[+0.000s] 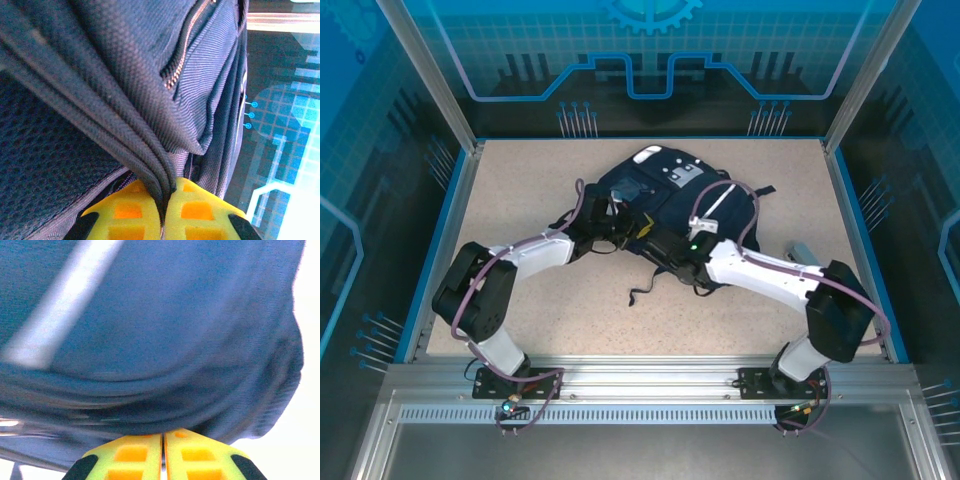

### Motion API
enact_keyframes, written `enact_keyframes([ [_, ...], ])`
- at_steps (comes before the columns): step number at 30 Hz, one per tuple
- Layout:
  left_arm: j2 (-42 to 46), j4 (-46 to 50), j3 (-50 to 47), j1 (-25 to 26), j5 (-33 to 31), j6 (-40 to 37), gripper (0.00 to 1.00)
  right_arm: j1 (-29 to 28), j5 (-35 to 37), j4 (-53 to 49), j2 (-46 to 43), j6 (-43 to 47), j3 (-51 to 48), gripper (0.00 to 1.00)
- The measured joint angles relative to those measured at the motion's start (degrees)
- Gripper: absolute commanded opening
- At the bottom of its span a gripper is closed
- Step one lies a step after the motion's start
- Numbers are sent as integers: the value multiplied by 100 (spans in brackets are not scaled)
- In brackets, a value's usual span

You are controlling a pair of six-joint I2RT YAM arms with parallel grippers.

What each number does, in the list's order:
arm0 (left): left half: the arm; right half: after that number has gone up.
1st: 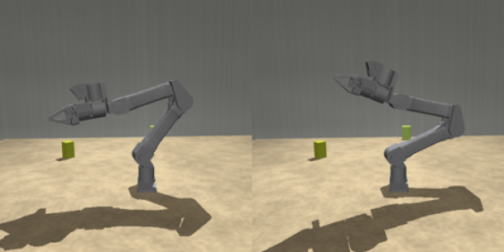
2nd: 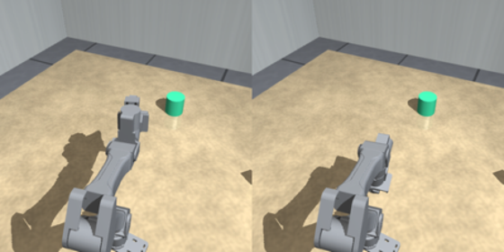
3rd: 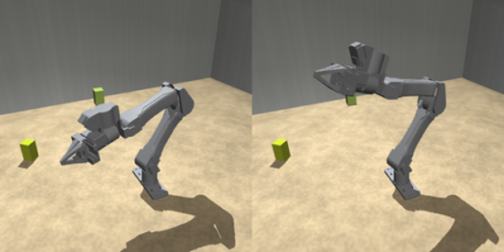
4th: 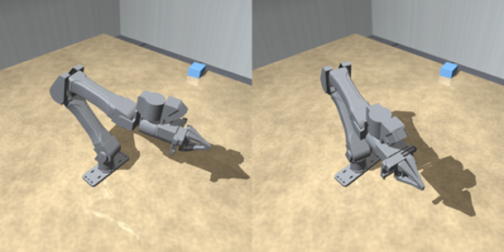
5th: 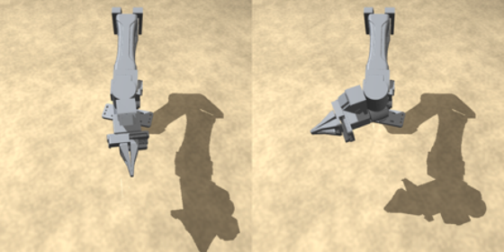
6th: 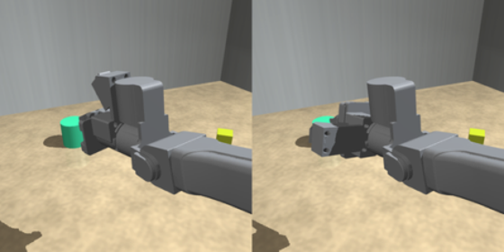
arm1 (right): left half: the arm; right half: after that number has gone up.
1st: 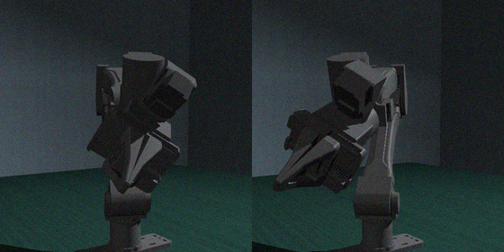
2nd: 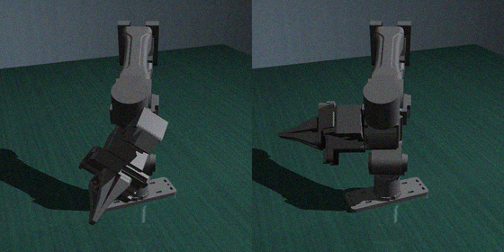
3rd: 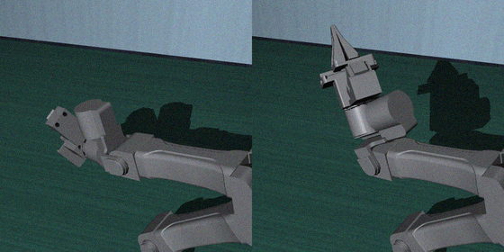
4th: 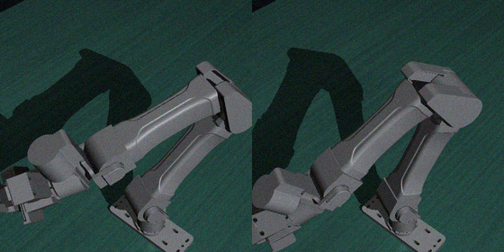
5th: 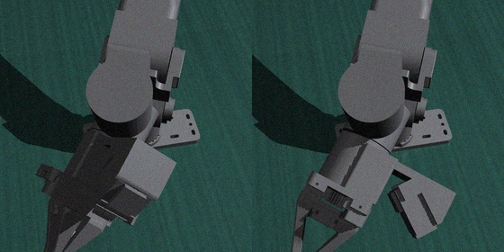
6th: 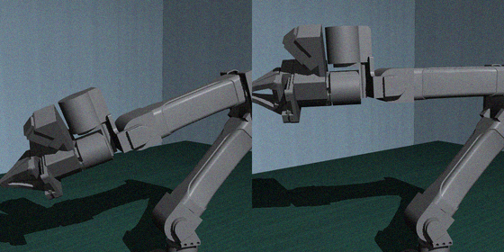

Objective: Pack the student bag

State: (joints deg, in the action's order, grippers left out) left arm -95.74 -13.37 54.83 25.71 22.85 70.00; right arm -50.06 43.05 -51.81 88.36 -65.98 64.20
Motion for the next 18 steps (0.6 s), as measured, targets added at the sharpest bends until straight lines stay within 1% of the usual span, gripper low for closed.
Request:
enact_keyframes([
  [2,0,72,0,-101,0,-52,0,214,-2,4,-254,208,-299,12],
  [3,0,109,0,-140,0,-94,0,321,-17,44,-391,365,-439,14],
  [5,0,133,2,-192,28,-116,0,409,-142,184,-680,734,-619,23],
  [9,-22,129,52,-192,109,-136,0,155,-654,734,-1043,1355,-616,45],
  [11,-33,129,90,-186,138,-136,0,-72,-815,892,-957,1467,-470,49],
  [14,-44,109,140,-138,162,-131,0,-417,-935,1067,-610,1502,-144,49],
  [18,-74,107,212,-20,166,-127,0,-597,-927,1200,-15,1423,262,43],
])
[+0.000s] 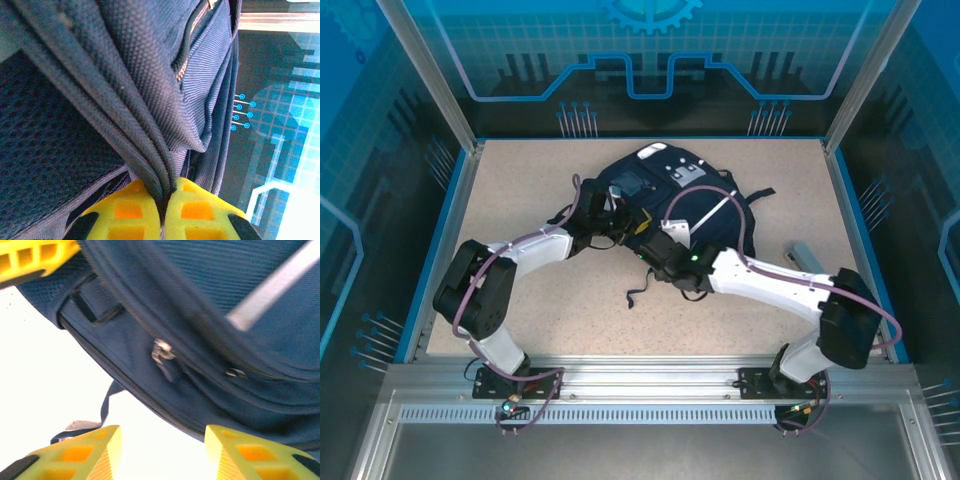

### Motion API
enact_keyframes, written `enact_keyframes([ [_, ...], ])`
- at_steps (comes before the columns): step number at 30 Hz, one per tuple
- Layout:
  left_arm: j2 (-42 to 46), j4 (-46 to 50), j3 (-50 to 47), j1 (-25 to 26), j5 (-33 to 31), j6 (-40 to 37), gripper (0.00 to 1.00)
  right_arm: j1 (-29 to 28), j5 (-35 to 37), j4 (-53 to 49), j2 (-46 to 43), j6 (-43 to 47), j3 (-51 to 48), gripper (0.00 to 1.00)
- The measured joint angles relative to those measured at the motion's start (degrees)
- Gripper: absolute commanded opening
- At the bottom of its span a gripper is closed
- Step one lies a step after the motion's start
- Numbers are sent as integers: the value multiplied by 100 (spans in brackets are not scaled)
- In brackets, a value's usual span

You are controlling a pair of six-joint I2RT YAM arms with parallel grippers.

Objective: Pack the student bag

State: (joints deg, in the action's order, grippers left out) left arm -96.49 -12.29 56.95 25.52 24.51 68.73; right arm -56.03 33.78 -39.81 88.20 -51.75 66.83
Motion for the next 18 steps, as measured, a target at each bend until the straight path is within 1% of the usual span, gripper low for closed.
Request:
enact_keyframes([
  [4,0,2,2,105,2,17,0,-7,251,-85,476,-195,267,34],
  [7,0,2,2,136,2,22,0,-2,498,-275,761,-343,492,30],
  [10,-2,2,2,140,2,33,0,13,667,-415,933,-459,601,28],
  [18,0,0,2,140,2,33,0,20,970,-835,1093,-634,627,29],
])
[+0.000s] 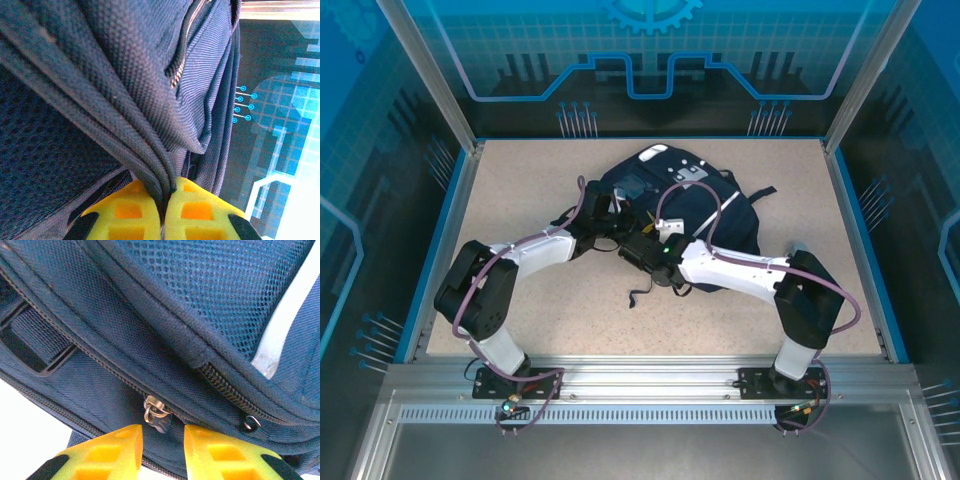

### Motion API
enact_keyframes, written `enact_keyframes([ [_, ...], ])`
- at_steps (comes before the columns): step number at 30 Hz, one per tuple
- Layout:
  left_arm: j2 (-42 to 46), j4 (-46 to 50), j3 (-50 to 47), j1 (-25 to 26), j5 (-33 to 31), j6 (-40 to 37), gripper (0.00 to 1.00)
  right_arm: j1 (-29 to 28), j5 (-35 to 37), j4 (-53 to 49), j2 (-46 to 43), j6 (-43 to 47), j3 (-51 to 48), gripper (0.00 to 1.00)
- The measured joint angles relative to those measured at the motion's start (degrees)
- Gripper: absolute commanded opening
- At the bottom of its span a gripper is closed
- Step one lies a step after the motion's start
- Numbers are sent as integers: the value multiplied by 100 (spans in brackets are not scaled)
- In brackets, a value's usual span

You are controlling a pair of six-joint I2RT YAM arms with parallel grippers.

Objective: Pack the student bag

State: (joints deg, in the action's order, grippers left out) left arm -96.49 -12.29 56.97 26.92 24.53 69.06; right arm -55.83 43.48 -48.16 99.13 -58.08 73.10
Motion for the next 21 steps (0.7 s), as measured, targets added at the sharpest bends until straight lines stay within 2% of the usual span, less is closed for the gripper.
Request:
enact_keyframes([
  [4,0,2,7,0,-2,2,0,4,37,-33,90,39,52,26],
  [7,-2,2,20,0,-2,2,0,15,96,-33,151,157,52,18],
  [16,-2,-2,22,0,-7,7,0,37,271,-17,240,459,55,17],
  [21,-2,-7,33,0,-11,26,0,39,323,83,247,734,55,7],
])
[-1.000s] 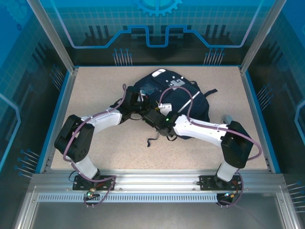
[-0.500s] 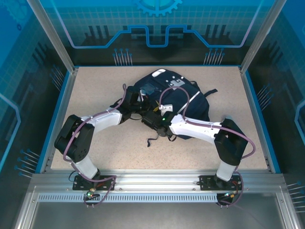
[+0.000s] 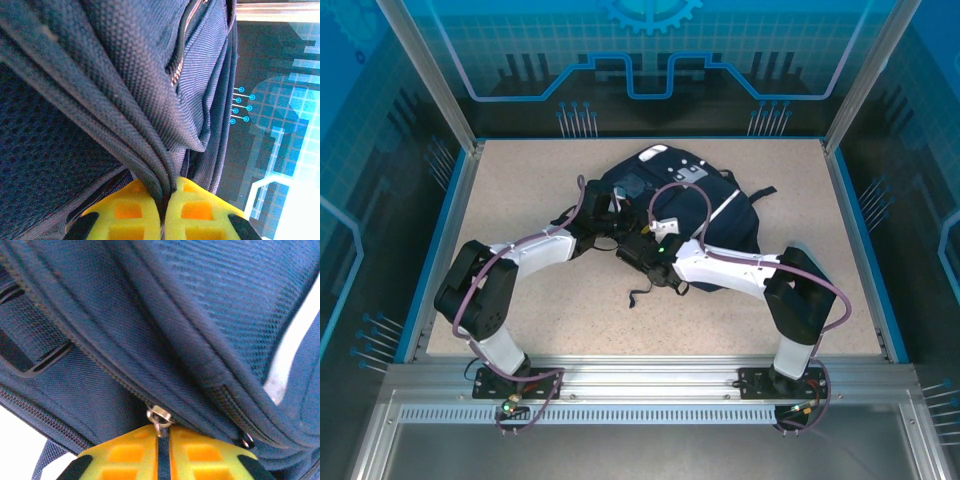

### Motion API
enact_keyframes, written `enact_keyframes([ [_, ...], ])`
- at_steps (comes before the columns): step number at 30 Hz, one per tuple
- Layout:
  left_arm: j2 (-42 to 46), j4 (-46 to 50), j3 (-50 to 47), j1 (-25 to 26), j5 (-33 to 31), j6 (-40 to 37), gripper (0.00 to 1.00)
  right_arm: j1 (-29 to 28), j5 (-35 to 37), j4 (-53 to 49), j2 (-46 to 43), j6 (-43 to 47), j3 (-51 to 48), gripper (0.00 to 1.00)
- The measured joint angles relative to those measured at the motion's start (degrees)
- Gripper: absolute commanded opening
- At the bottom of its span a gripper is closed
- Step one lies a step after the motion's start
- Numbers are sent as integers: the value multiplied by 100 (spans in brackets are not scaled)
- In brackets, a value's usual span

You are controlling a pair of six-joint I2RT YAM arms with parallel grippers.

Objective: Pack the student bag

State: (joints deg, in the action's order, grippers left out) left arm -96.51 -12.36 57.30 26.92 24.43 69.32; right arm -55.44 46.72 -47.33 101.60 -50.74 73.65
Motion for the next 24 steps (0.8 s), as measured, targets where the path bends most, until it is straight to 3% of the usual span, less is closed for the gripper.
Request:
enact_keyframes([
  [7,-24,17,11,-2,-11,-17,0,7,-120,122,-96,306,-92,1],
  [12,-55,131,42,-59,13,-101,0,146,-566,308,-761,348,-654,0],
  [23,-214,225,42,-413,70,-328,0,1073,-1353,92,-1982,538,-1746,0],
  [24,-216,223,42,-417,85,-328,0,1095,-1453,96,-2035,605,-1755,3],
])
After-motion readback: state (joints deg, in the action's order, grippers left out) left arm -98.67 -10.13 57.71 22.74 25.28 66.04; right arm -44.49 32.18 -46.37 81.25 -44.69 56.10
